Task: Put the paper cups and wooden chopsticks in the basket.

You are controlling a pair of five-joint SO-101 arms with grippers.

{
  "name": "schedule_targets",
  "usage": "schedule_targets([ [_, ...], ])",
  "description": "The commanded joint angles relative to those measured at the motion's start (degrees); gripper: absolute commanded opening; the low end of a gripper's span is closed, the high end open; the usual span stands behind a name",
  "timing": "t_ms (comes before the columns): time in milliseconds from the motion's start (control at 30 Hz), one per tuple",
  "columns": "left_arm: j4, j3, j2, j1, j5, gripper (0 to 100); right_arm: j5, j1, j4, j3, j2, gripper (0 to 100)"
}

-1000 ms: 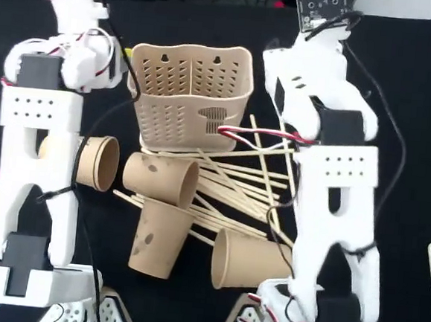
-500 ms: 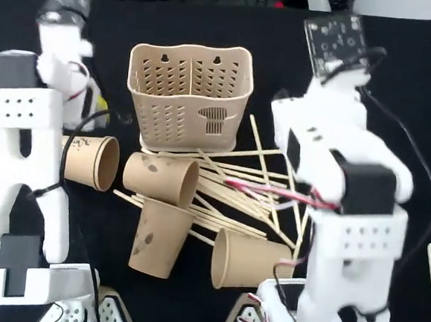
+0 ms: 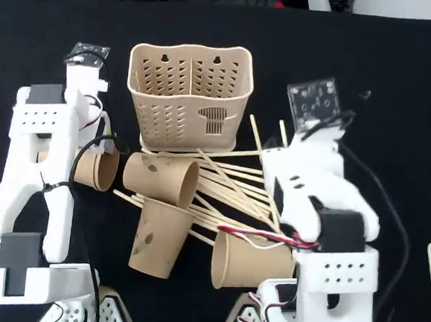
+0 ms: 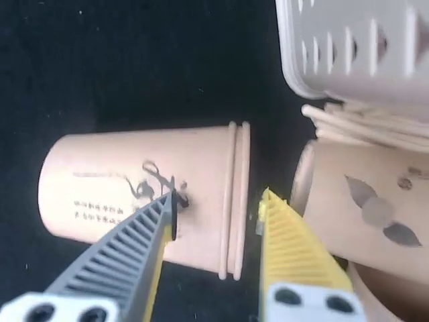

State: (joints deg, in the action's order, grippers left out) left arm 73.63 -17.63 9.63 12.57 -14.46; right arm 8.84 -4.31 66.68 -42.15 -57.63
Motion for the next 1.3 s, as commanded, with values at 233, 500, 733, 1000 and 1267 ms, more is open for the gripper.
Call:
schedule_targets([
  [233, -1.76, -1.63, 0.62, 0.66, -5.89, 17, -0.53, 0.35, -6.77, -10.68, -6.29, 22.6],
  [500, 1.32, -0.13, 0.97, 1.27, -6.42, 3, -0.62, 0.35, -7.03, -16.66, -9.98, 22.6],
  [733, 9.85, 8.22, 11.96, 7.25, -6.51, 3, -3.52, 0.7, -9.58, -23.6, -17.89, 22.6],
  [1000, 12.04, 21.58, 26.11, 10.24, 7.47, 3, -9.05, 0.7, -19.87, -38.11, -29.14, 12.1],
  [1267, 8.09, 31.6, 26.99, -0.75, 26.46, 3, -9.93, 0.7, -19.16, -43.91, -39.87, 1.2],
])
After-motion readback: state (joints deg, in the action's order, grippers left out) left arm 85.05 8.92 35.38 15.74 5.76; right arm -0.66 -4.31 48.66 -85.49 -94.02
